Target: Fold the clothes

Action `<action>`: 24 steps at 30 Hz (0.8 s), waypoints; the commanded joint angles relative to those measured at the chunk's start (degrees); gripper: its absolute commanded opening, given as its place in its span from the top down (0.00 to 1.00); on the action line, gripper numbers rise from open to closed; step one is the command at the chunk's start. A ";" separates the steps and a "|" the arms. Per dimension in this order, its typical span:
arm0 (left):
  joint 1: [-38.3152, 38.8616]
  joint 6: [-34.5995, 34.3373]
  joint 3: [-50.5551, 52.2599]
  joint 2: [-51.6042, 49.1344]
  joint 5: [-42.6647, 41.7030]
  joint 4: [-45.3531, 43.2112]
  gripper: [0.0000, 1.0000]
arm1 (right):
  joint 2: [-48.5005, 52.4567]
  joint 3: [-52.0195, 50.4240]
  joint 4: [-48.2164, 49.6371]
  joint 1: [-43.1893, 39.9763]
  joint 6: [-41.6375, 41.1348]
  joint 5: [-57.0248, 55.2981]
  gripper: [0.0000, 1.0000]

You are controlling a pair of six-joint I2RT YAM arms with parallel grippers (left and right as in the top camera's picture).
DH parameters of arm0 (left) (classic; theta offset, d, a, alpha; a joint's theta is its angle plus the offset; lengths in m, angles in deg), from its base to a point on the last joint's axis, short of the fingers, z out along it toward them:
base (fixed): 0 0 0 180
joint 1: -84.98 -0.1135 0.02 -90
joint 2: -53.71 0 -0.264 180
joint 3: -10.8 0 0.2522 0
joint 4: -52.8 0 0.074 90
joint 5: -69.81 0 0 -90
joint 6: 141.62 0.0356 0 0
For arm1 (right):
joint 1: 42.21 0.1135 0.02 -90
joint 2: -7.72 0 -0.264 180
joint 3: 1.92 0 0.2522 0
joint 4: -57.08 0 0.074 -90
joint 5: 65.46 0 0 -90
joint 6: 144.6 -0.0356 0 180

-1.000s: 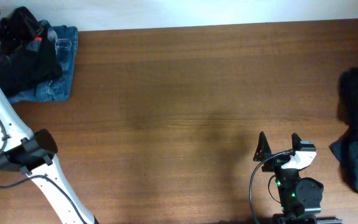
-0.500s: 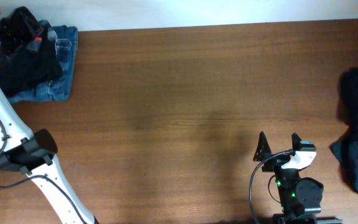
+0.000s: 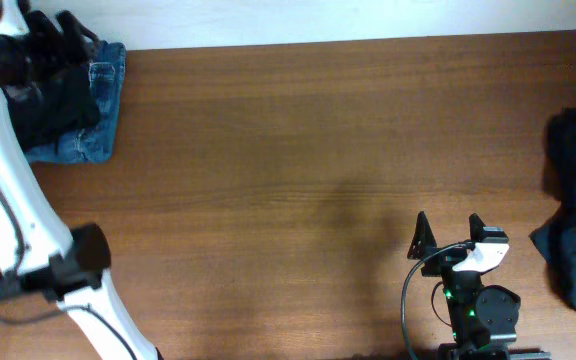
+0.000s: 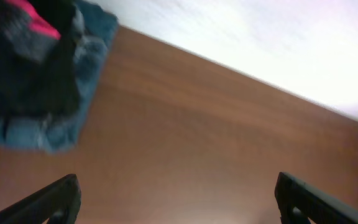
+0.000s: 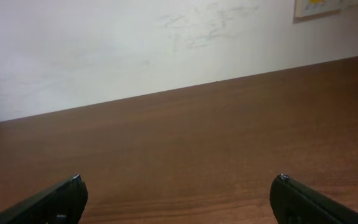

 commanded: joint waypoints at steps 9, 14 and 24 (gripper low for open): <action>12.00 0.24 26.93 26.51 -3.10 2.73 0.01 | -0.59 -0.26 -0.35 -0.44 0.46 0.35 0.01; 13.07 0.22 38.51 35.17 -3.56 2.69 0.01 | -0.59 -0.26 -0.35 -0.44 0.46 0.35 0.01; 13.00 3.39 71.14 56.72 14.67 -16.20 0.01 | -0.59 -0.26 -0.35 -0.44 0.46 0.35 0.01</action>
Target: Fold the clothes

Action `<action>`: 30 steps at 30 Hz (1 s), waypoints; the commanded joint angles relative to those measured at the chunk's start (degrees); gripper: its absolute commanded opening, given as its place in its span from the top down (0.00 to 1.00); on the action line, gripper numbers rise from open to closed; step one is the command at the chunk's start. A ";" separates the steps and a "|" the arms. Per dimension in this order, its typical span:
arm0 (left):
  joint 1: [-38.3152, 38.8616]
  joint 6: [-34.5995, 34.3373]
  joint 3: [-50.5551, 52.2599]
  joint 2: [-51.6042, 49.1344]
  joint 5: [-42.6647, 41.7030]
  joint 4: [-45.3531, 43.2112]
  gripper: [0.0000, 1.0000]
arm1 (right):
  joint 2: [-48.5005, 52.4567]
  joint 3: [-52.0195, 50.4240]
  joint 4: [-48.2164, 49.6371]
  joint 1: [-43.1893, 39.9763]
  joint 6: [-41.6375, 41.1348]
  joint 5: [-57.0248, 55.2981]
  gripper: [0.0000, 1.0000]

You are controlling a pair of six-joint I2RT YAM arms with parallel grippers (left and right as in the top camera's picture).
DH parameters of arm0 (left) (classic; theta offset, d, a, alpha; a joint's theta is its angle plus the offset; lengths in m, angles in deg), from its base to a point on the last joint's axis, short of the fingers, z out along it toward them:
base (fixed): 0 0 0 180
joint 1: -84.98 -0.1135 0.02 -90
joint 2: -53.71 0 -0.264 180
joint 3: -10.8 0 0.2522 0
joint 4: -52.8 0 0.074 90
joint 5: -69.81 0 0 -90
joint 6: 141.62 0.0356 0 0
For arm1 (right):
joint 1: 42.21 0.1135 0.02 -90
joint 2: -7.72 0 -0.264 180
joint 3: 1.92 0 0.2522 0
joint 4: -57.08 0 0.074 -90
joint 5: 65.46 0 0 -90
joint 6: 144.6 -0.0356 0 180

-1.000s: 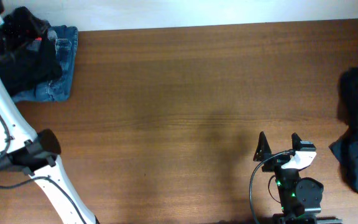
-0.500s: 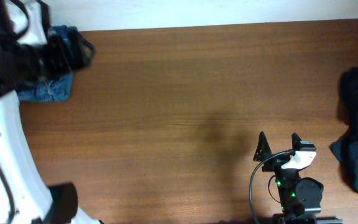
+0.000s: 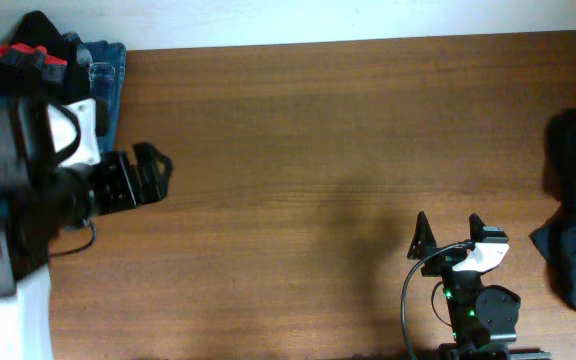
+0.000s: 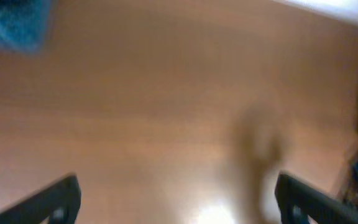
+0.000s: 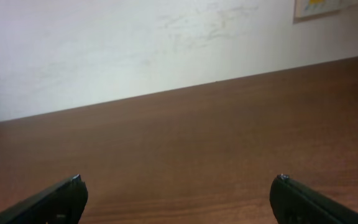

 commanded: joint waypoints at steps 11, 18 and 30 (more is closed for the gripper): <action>0.07 15.34 50.58 24.26 6.38 -42.75 0.01 | -0.59 -0.26 -0.28 -0.44 0.44 0.33 0.01; 0.09 15.30 79.38 34.12 4.50 -74.55 0.01 | -0.59 -0.26 -0.31 -0.42 0.44 0.33 0.01; 0.09 15.80 97.35 48.92 3.58 -89.37 0.01 | -0.59 -0.26 -0.31 -0.42 0.44 0.33 0.01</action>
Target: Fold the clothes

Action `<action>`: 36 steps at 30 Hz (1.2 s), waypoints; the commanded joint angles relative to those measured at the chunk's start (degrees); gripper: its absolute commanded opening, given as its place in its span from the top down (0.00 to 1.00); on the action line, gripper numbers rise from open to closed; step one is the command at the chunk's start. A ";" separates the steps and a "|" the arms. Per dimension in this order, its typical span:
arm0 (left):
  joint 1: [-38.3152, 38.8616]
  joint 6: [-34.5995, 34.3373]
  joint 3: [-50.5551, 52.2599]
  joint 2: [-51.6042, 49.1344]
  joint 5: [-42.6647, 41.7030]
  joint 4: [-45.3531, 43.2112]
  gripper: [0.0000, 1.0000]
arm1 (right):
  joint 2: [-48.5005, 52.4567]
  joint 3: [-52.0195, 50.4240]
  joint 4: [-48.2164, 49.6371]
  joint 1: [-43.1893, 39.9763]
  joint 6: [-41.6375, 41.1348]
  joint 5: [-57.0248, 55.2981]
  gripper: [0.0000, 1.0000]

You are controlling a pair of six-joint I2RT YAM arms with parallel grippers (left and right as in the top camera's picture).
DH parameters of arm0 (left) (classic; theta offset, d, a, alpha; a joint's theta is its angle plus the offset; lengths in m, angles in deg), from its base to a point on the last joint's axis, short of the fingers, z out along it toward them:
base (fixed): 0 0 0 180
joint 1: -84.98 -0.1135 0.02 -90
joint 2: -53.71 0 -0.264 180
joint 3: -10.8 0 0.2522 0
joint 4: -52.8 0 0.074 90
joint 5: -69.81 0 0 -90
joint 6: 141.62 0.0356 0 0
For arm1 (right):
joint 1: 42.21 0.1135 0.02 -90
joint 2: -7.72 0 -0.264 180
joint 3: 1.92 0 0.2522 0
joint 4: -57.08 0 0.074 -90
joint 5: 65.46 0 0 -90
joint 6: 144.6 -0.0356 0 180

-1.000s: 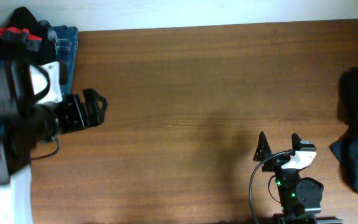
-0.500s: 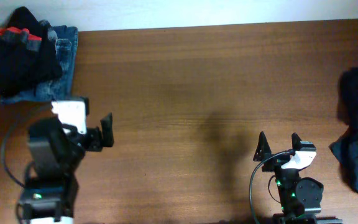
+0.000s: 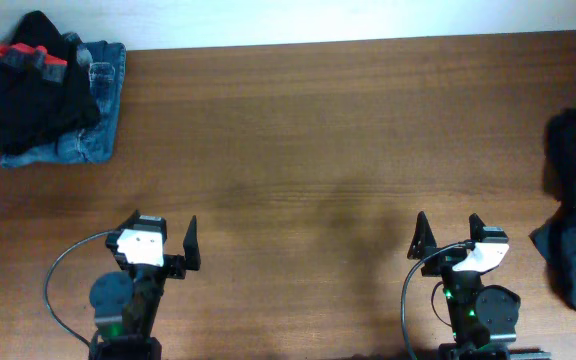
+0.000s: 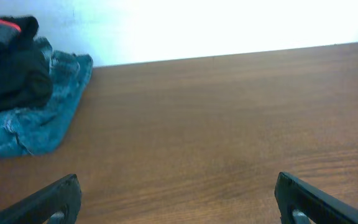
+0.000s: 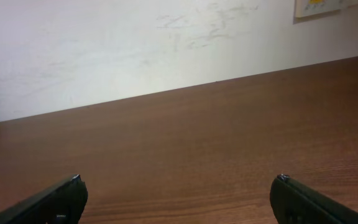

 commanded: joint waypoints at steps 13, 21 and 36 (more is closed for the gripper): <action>0.13 1.57 7.04 13.62 -0.63 -0.20 0.01 | -0.59 -0.26 -0.28 -0.42 0.44 0.33 0.01; 0.13 1.57 8.00 19.45 -0.42 4.63 0.01 | -0.59 -0.26 -0.28 -0.44 0.46 0.33 0.01; 0.13 1.57 8.00 27.54 -0.39 9.88 0.01 | -0.59 -0.26 -0.28 -0.42 0.46 0.33 0.01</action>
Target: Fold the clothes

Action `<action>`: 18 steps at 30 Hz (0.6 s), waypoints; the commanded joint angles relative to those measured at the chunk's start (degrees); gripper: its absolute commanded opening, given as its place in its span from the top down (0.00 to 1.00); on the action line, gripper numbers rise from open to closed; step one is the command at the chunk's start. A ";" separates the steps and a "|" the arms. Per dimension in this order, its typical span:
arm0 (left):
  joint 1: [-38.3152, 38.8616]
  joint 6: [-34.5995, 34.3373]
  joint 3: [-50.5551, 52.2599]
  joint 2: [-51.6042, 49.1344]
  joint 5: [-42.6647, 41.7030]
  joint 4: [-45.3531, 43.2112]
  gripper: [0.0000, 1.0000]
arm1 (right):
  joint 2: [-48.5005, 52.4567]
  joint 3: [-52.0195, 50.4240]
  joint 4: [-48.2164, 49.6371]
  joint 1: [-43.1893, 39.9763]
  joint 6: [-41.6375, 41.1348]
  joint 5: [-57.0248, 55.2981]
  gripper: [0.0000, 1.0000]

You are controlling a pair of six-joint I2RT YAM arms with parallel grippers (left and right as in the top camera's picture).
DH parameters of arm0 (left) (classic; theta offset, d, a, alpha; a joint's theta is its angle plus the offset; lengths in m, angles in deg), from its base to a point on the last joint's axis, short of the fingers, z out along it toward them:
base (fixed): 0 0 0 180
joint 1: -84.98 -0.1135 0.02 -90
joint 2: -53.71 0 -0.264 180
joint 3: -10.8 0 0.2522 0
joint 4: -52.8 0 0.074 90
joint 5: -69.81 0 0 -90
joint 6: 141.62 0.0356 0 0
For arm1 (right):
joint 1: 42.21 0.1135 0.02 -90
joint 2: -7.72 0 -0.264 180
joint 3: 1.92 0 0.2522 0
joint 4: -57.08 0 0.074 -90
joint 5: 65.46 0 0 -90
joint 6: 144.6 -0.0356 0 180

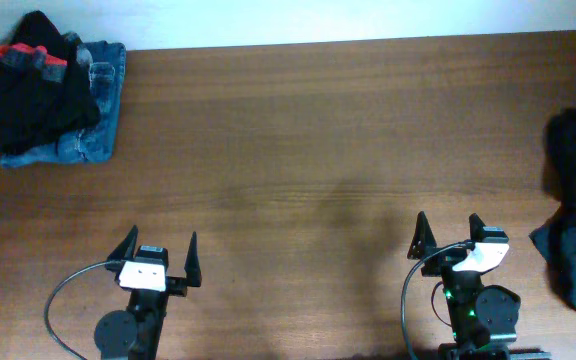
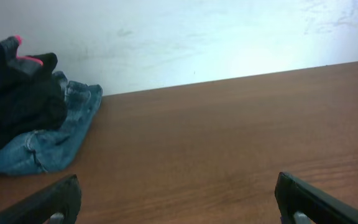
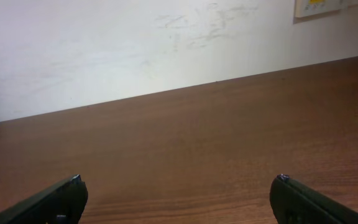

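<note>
A folded stack sits at the table's far left corner: a black garment with red trim [image 1: 28,75] on top of blue jeans [image 1: 93,135]; the left wrist view shows the black garment [image 2: 17,93] and the jeans [image 2: 55,140] too. A crumpled dark garment lies at the right edge. My left gripper [image 1: 158,260] rests open at the near left, holding nothing. At the near right my right gripper [image 1: 448,232] stands open and empty, its dark fingers [image 3: 303,199] wide apart.
The brown wooden table [image 1: 318,150] spreads between the two piles. A white wall [image 3: 135,43] runs behind the far edge. Black cables loop beside each arm base at the near edge.
My left gripper has shifted slightly toward the near edge and straightened to face the far wall. The right arm and both clothes piles are unchanged.
My left arm was stretched to the far left corner over the folded stack. It was then away from the stack, above the left of the table. After that it rested near the front edge, open, where it now sits squared up. The right arm stayed still.
</note>
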 commanded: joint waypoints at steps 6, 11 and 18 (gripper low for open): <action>0.15 0.74 0.50 1.51 -0.13 0.04 0.01 | -0.59 -0.26 -0.33 -0.42 0.44 0.33 0.01; 0.15 0.76 0.50 1.51 0.04 0.07 0.01 | -0.59 -0.26 -0.31 -0.44 0.44 0.33 0.01; 0.50 0.74 0.50 1.53 0.44 0.07 0.01 | -0.59 -0.26 -0.31 -0.44 0.44 0.33 0.01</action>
